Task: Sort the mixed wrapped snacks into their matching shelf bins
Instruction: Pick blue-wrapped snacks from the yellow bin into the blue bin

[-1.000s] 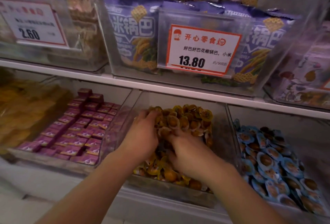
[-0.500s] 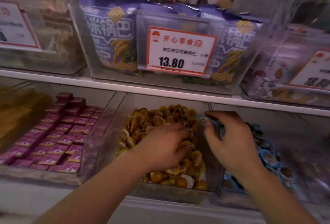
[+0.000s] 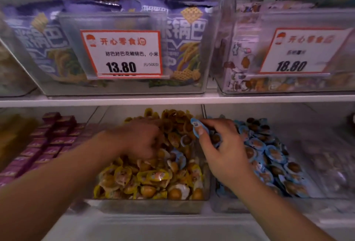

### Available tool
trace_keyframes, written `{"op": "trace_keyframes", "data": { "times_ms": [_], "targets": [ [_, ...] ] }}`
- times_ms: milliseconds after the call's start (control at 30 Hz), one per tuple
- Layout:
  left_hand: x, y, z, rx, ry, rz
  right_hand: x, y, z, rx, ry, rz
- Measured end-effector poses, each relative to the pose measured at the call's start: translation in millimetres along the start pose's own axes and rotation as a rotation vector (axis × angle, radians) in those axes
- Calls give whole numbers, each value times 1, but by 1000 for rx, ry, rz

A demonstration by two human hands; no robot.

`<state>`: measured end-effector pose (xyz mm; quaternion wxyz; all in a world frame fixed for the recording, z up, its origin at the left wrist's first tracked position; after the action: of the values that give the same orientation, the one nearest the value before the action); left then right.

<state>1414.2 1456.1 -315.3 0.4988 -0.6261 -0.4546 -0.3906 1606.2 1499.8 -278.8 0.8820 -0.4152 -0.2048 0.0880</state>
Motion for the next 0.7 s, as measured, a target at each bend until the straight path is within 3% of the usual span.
{"op": "trace_keyframes", "data": {
  "times_ms": [167,367,500,700],
  "targets": [
    [-11,-33,-30,177,-117,-387,-1,-2,2,-6,20,32],
    [11,16,4,200,111,-110,-1,2,2,-19,31,67],
    [-16,64,24,164,-62,-131,0,3,1,-15,48,71],
    [-27,37,22,263,-265,-94,0,8,0,-36,42,95]
  ]
}}
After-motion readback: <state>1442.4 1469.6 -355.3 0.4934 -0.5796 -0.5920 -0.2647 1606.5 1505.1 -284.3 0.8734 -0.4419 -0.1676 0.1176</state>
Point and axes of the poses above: each hand's wrist, its own z-axis towards the middle knuckle, its own x-axis out of the back of the hand, y = z × x, the point moved 8 cm from there along z, towards the middle knuckle, and after that the axes turned 13 degrees about z, right-handed, at the moved point
